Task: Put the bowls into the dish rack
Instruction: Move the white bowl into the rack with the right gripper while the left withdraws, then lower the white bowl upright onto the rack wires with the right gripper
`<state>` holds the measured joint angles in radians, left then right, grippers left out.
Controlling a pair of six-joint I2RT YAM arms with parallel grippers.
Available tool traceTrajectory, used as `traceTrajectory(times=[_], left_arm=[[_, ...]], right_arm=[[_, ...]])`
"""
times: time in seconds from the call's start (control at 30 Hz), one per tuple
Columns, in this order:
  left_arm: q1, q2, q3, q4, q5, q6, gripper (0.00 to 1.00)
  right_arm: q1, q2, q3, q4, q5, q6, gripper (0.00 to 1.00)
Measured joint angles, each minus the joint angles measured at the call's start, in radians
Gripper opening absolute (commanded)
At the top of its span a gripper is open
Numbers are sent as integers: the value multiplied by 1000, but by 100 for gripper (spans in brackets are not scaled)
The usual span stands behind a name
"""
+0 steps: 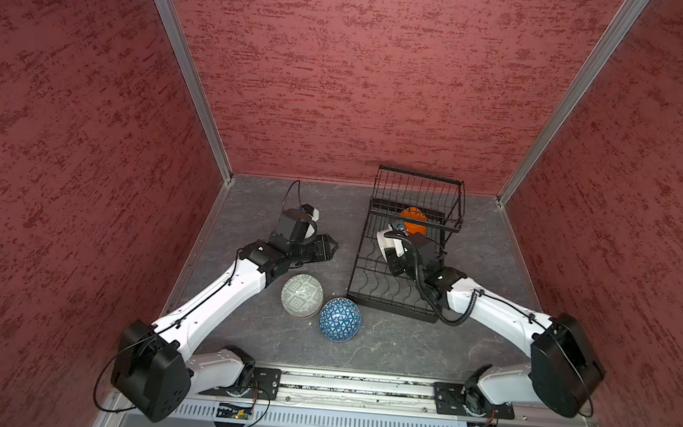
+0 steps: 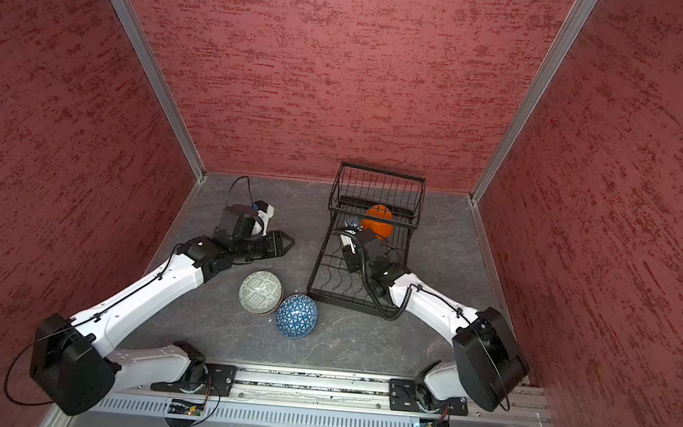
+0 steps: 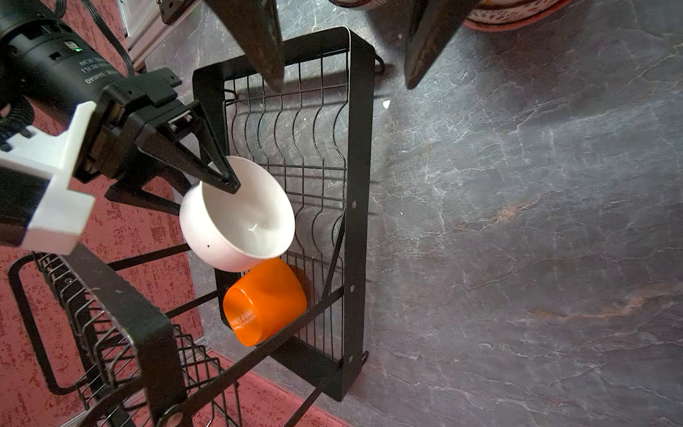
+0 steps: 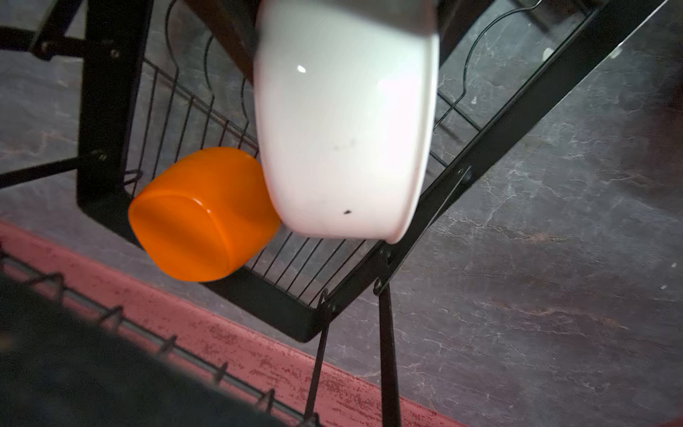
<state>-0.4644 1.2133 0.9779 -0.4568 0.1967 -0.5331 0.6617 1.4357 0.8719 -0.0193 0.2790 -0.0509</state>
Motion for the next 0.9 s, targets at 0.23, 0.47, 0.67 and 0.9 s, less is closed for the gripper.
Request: traceTrajectory(times=[0.23, 0.47, 0.67, 0.9], left_arm=[[13, -5, -16, 0, 1, 1, 52], [27, -16, -16, -8, 3, 7, 52], [29, -25, -17, -18, 3, 7, 52], [32, -25, -17, -39, 3, 9, 52]], right_arm=[[19, 70, -11, 126, 93, -124, 46], [22, 147, -64, 311, 160, -251, 46], [22, 235, -77, 464, 189, -346, 46], [22, 337, -76, 639, 222, -441, 46]])
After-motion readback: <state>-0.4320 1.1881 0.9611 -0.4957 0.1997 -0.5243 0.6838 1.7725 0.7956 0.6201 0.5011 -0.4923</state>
